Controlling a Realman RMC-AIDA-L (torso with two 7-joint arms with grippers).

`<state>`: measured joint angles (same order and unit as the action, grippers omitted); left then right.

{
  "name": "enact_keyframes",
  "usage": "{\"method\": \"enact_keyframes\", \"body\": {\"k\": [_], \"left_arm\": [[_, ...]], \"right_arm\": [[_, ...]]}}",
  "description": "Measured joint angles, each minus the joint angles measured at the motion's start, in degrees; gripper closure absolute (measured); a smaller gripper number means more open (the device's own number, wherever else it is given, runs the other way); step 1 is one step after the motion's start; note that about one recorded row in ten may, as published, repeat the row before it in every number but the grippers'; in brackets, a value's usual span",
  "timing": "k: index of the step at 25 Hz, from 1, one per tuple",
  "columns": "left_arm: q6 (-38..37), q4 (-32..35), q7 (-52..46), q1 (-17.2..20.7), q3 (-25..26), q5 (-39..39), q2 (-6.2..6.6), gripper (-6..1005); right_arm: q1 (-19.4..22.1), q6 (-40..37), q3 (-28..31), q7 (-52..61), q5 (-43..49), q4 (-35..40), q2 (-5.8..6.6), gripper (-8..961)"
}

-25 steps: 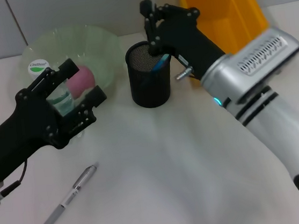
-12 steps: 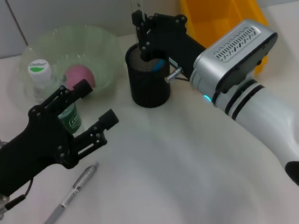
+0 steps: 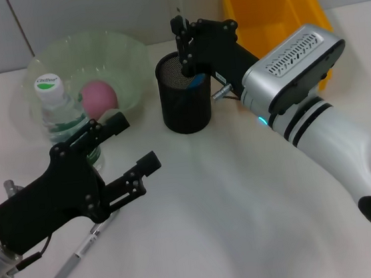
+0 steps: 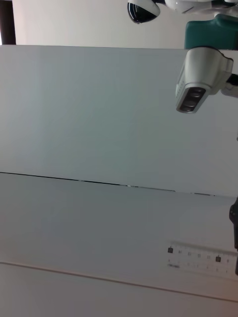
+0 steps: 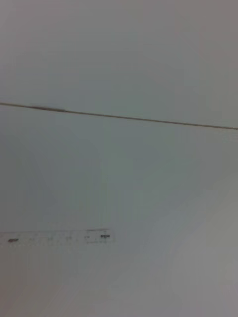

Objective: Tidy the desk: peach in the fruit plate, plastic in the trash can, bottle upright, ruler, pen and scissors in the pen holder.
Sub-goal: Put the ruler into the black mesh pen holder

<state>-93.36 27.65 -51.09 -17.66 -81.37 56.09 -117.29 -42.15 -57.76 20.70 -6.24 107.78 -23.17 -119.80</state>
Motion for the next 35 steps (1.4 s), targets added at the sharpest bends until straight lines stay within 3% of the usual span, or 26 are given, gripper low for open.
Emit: {"method": "enact_keyframes", "body": {"k": [35], "left_arm": [[-1.21,-0.06,1.51,0.53,-0.45,-0.02,-0.67,210]], "right_arm": [[-2.35,6.26,-0.03,0.73,0.04,2.72,-0.09,845]]}}
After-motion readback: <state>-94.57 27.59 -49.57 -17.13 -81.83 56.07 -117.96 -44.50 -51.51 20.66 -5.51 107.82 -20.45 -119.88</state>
